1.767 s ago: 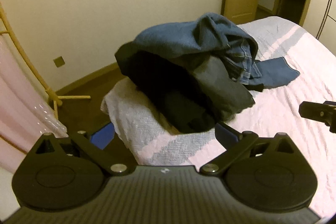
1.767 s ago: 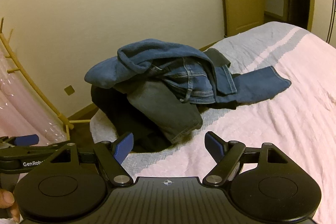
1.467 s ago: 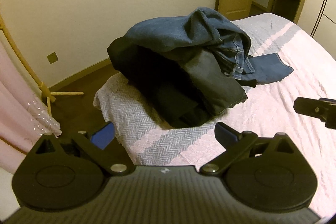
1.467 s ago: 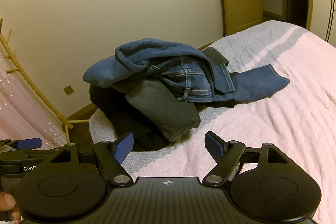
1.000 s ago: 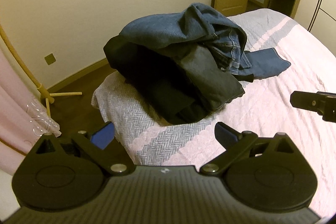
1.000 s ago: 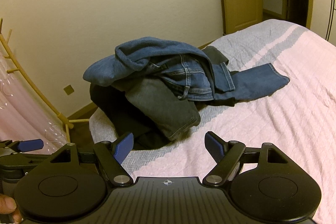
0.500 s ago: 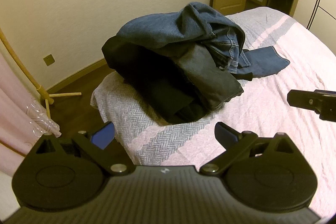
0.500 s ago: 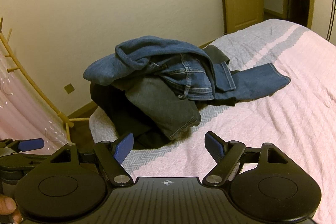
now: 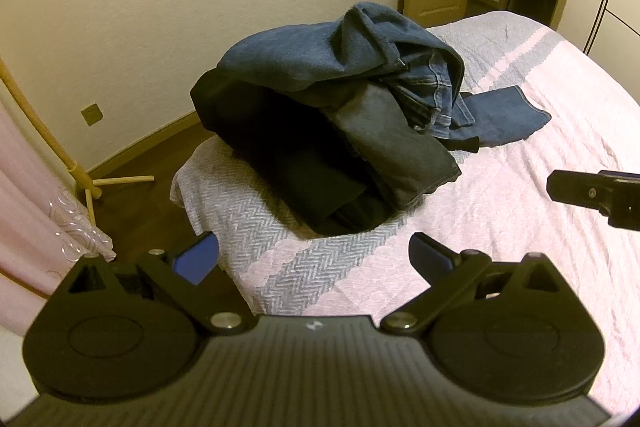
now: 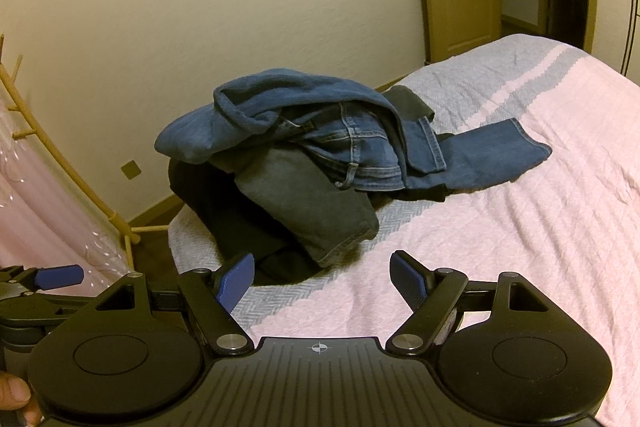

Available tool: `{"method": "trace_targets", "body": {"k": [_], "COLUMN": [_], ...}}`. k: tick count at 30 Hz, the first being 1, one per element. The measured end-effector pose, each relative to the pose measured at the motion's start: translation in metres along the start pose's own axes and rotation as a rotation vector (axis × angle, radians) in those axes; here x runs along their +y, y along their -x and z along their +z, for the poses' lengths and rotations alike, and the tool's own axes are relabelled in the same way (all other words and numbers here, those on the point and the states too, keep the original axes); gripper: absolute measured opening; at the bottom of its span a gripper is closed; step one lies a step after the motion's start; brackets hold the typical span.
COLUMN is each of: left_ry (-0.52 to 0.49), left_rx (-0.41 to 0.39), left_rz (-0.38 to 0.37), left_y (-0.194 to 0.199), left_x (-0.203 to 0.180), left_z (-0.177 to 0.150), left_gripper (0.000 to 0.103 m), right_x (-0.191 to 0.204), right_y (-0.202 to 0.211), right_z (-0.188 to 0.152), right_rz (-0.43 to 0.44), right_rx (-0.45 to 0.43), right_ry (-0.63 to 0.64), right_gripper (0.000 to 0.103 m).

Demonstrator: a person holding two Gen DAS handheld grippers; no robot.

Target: Fold clothes

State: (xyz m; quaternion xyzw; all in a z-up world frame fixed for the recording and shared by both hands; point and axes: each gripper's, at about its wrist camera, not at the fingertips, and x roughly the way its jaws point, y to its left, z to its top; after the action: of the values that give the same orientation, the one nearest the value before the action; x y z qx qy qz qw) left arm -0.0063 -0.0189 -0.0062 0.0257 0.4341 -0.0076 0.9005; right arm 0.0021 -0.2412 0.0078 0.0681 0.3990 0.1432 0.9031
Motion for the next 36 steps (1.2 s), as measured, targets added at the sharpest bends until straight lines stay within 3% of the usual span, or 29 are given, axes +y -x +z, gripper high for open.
{"method": "trace_targets", "body": {"k": [36], "left_ry": [0.068], "left_rx": [-0.001], "left_rz": [0.047], "left_y": [0.001], "left_x": [-0.023], "left_z": [0.004], "left_gripper": [0.1], "right_x": [-0.037], "right_y": [-0.004], "right_z": [0.004], "right_rz": [0.037], "right_rx": [0.019], "right_ry": [-0.003], "right_gripper": [0.078]}}
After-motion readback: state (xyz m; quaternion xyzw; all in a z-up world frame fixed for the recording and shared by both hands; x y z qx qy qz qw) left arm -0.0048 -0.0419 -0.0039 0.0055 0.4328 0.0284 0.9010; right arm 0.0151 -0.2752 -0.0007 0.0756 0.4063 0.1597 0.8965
